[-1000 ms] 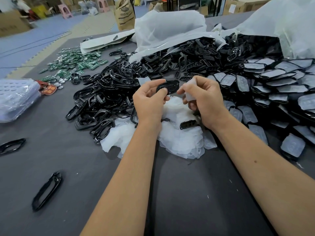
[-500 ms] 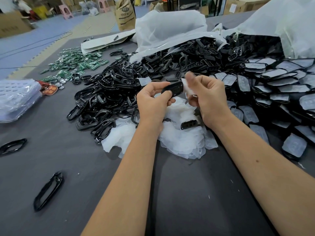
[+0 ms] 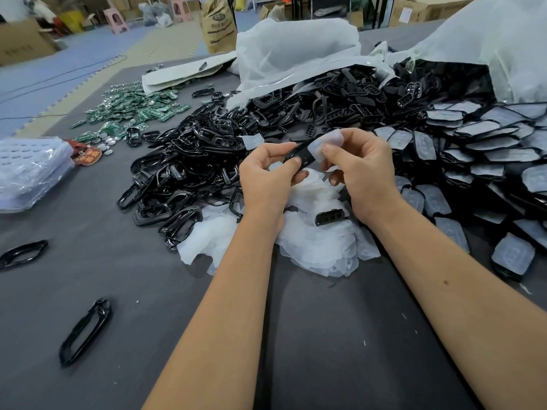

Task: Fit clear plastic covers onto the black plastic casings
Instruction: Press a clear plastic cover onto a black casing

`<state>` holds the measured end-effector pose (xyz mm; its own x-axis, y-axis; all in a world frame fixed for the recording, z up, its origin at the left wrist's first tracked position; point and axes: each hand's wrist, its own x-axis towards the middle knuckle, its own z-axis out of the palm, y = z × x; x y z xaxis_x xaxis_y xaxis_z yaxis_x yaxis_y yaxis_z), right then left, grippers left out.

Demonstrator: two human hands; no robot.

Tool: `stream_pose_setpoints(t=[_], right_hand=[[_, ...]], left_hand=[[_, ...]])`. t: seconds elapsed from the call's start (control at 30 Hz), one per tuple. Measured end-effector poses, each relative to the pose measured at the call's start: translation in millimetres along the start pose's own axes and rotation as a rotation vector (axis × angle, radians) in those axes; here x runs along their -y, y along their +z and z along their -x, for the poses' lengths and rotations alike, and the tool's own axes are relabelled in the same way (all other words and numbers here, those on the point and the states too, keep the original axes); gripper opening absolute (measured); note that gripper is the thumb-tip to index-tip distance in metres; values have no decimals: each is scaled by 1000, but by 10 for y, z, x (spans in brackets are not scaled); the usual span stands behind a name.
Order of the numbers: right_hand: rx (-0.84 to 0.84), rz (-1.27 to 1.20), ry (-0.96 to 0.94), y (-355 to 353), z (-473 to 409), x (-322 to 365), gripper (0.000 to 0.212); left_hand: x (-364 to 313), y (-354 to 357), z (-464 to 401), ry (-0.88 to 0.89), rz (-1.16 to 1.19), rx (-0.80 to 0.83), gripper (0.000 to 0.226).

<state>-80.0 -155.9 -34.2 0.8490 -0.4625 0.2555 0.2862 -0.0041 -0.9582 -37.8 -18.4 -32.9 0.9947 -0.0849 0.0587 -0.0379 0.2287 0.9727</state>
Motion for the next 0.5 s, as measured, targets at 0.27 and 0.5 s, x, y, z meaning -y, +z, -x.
stream_pose_setpoints(t=[0.27,0.5], right_hand=[[14,5,-13,10,0,-20,7],[-12,71,-51,23,-1,-39,8]], left_hand=[[8,2,-13,-8,15,7,20],[-36,13,-11,-76,158,28,24]])
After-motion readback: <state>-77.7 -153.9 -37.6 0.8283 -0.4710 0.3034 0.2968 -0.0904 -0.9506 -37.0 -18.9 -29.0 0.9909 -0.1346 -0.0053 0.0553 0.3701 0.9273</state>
